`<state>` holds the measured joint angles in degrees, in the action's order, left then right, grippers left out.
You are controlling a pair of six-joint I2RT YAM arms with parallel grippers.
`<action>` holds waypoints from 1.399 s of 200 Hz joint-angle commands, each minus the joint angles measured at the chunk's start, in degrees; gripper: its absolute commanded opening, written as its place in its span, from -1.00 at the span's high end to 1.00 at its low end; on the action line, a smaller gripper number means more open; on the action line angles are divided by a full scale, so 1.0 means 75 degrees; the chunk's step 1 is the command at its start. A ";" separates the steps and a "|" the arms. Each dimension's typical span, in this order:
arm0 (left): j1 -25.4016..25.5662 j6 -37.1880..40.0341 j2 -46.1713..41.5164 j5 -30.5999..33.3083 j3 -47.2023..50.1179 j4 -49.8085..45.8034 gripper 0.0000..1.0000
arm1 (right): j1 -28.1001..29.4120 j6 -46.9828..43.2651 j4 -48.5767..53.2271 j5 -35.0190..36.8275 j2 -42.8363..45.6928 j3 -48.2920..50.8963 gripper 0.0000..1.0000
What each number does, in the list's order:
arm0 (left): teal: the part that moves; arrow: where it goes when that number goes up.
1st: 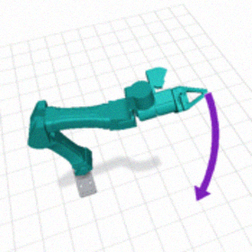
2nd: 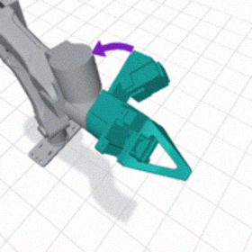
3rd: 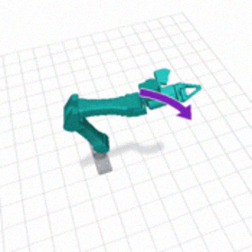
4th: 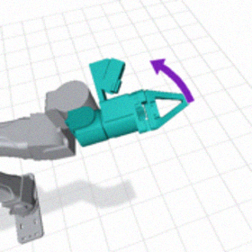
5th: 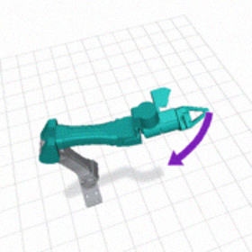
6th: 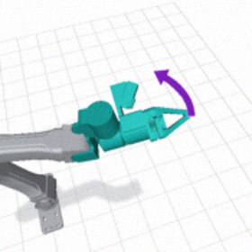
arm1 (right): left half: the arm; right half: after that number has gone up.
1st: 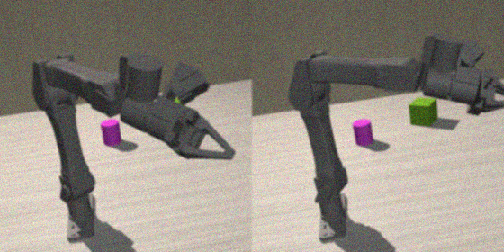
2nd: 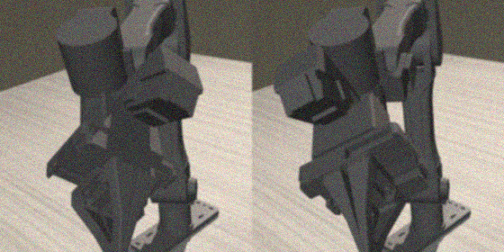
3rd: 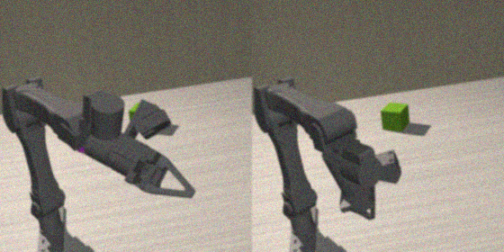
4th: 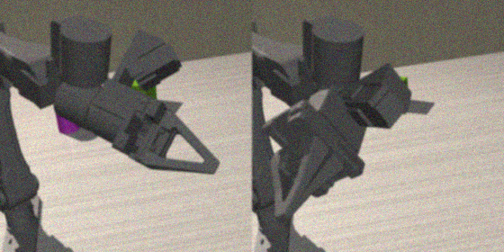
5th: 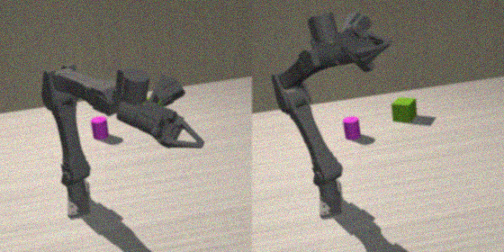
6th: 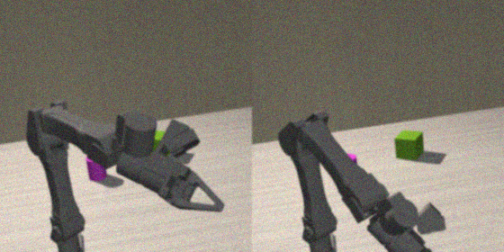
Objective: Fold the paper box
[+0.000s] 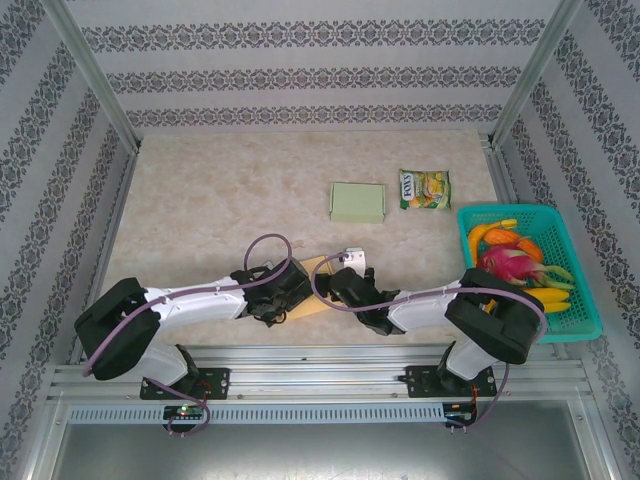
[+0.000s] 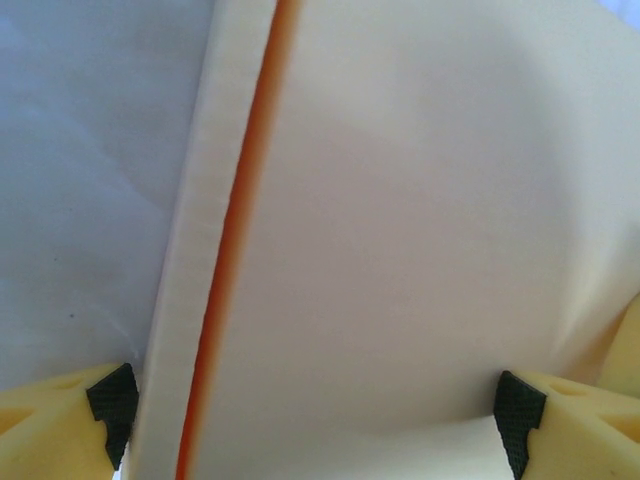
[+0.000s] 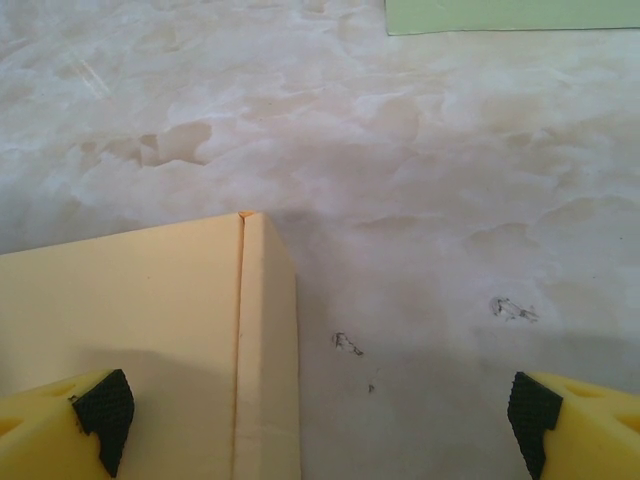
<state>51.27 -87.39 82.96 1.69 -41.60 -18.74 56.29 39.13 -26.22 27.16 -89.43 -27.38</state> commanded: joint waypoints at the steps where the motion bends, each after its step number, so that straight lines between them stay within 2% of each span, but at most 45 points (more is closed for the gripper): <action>1: 0.0037 -0.0061 0.0236 -0.0251 -0.0424 -0.0024 -0.90 | 0.0416 0.0043 0.0381 -0.0688 -0.0289 0.0057 -0.95; 57: 0.0178 -0.0152 -0.0437 0.0155 -0.0496 -0.0576 -0.92 | 0.0425 0.0194 0.0065 -0.0680 -0.0682 0.0052 -0.95; 79: 0.0270 -0.0275 -0.0548 0.0179 -0.0373 -0.0374 -0.92 | 0.0428 0.0239 -0.0017 -0.0668 -0.0748 0.0053 -0.96; 139: 0.0510 -0.0357 0.0019 -0.0050 -0.0676 -0.0042 -0.92 | 0.0495 0.0621 -0.0400 -0.0634 -0.0856 0.0219 -0.95; 167: 0.0489 -0.0327 0.0186 0.0348 -0.0889 -0.0323 -0.94 | 0.0642 0.0737 -0.0463 -0.0530 -0.0760 0.0313 -0.95; 216: -0.0030 -0.0020 0.0433 0.0290 -0.0983 -0.0060 -0.95 | 0.0952 0.1194 -0.1359 -0.0735 -0.0258 0.0806 -0.95; 280: -0.0700 0.1115 0.0446 0.0198 -0.0983 0.0230 -0.92 | 0.0955 0.1029 -0.1031 -0.0614 0.1332 0.1345 -0.82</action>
<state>47.59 -83.92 85.84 2.83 -47.53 -22.46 62.78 48.29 -35.27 25.63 -83.88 -18.15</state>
